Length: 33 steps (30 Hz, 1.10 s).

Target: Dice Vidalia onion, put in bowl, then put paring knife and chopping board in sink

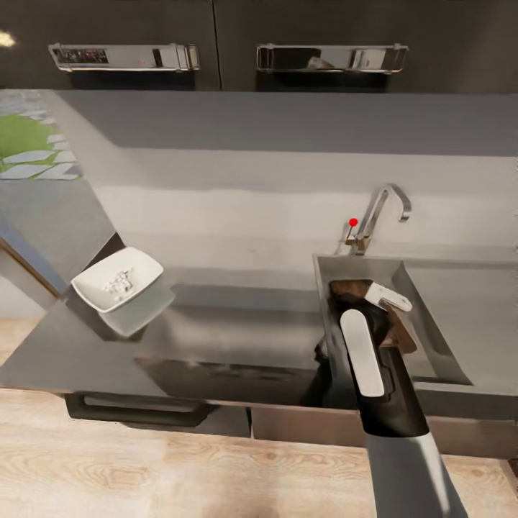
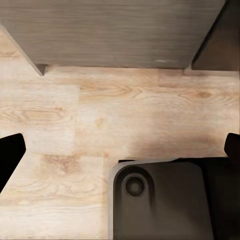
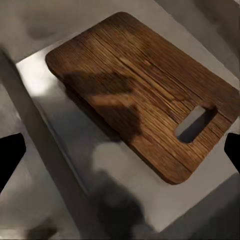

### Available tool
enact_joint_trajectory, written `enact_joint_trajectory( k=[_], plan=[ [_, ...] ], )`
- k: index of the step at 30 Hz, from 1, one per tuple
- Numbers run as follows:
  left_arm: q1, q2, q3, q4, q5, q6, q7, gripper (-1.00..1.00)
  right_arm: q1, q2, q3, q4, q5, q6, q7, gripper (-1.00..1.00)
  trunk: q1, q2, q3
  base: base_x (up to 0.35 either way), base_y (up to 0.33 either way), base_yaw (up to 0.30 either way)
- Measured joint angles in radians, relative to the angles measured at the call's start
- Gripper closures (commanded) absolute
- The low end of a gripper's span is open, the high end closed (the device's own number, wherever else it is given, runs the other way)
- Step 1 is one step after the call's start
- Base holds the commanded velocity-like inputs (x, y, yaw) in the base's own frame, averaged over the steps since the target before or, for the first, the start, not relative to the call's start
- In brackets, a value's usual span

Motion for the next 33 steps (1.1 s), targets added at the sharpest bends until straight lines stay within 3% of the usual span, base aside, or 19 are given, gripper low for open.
enact_joint_trajectory(
  k=[2,5,8,24,33],
  plan=[
    [0.0,0.0,0.0,0.0,0.0,0.0,0.0,-1.0,0.001,0.0,0.025,0.0,0.0,0.008,0.026,-1.0,0.0,0.0,0.0,-0.336,0.0,0.0],
    [0.0,0.0,0.0,0.0,0.001,0.0,0.0,-1.0,0.003,0.0,0.092,0.0,0.0,0.011,0.044,-1.0,0.0,0.0,0.0,-0.336,0.0,0.0],
    [0.0,0.0,0.0,0.0,0.001,0.0,0.0,-1.0,0.004,0.0,0.12,0.0,0.001,0.012,0.049,-1.0,0.0,0.0,0.0,-0.336,0.0,0.0],
    [0.0,0.0,0.0,0.0,0.001,0.0,0.0,-1.0,0.009,0.0,0.137,0.004,0.005,0.013,0.083,-1.0,0.0,0.0,0.0,-0.336,0.0,0.0],
    [0.0,0.0,0.0,0.0,0.001,0.0,0.001,-1.0,0.01,0.0,0.177,0.031,0.007,0.008,0.107,-1.0,0.0,0.0,0.0,-0.336,0.0,0.0]
  ],
)
